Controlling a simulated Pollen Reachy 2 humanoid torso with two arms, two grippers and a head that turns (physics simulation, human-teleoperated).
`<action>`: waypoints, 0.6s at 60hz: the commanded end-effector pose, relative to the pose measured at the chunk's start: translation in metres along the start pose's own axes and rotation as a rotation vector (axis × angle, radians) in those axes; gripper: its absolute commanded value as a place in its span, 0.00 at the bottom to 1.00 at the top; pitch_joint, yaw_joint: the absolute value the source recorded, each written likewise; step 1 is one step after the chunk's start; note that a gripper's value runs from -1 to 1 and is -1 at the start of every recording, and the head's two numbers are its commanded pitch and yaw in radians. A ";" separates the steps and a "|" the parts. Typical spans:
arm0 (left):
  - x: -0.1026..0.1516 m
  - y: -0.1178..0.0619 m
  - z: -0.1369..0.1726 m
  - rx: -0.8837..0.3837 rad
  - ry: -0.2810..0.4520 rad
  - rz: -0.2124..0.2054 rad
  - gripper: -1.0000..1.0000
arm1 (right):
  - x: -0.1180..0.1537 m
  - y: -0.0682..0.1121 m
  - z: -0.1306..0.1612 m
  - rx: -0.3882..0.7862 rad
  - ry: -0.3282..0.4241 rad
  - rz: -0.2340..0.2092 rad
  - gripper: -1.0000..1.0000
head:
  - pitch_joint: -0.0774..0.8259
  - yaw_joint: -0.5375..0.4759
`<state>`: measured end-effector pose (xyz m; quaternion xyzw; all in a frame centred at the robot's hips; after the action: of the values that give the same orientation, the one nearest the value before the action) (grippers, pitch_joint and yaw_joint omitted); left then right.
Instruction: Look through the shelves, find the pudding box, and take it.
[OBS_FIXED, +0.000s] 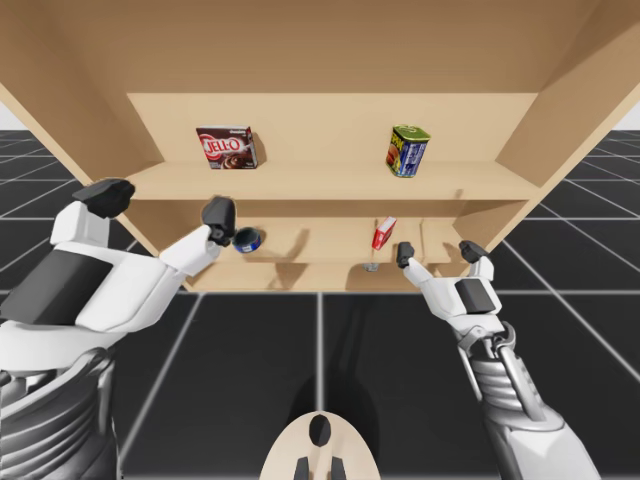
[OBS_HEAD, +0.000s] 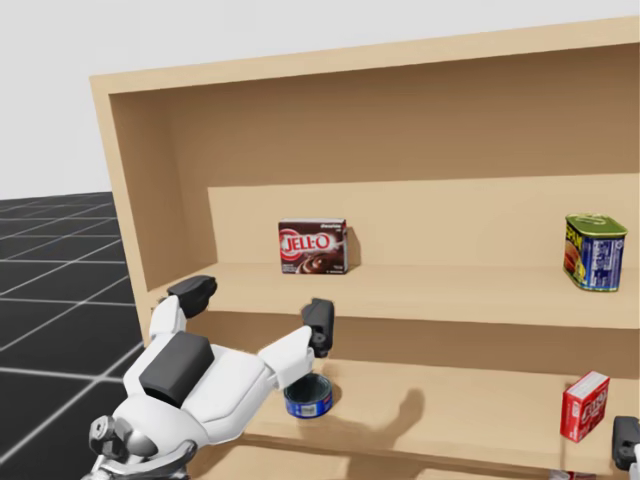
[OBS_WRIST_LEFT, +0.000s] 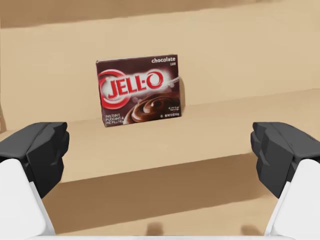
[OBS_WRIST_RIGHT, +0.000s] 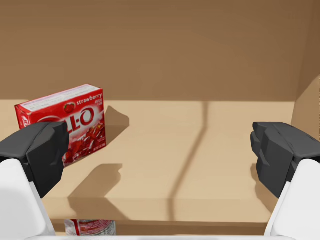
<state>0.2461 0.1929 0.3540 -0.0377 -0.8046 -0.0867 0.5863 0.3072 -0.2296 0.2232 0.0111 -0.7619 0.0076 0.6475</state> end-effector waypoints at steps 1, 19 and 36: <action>0.024 -0.011 -0.023 0.022 0.191 0.016 0.00 | -0.001 0.002 0.001 -0.007 -0.001 -0.014 0.00 | 0.22 0.79; 0.008 -0.014 -0.093 0.147 0.284 0.056 0.00 | -0.001 0.001 0.000 -0.015 0.001 -0.013 0.00 | 0.22 0.79; -0.015 -0.019 -0.140 0.202 0.360 0.101 0.00 | -0.001 0.000 0.000 -0.028 -0.005 -0.012 0.00 | 0.24 0.80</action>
<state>0.3540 0.1603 0.3855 -0.0094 -0.7915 -0.0138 0.6109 0.3076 -0.2322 0.2237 0.0035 -0.7636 0.0007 0.6457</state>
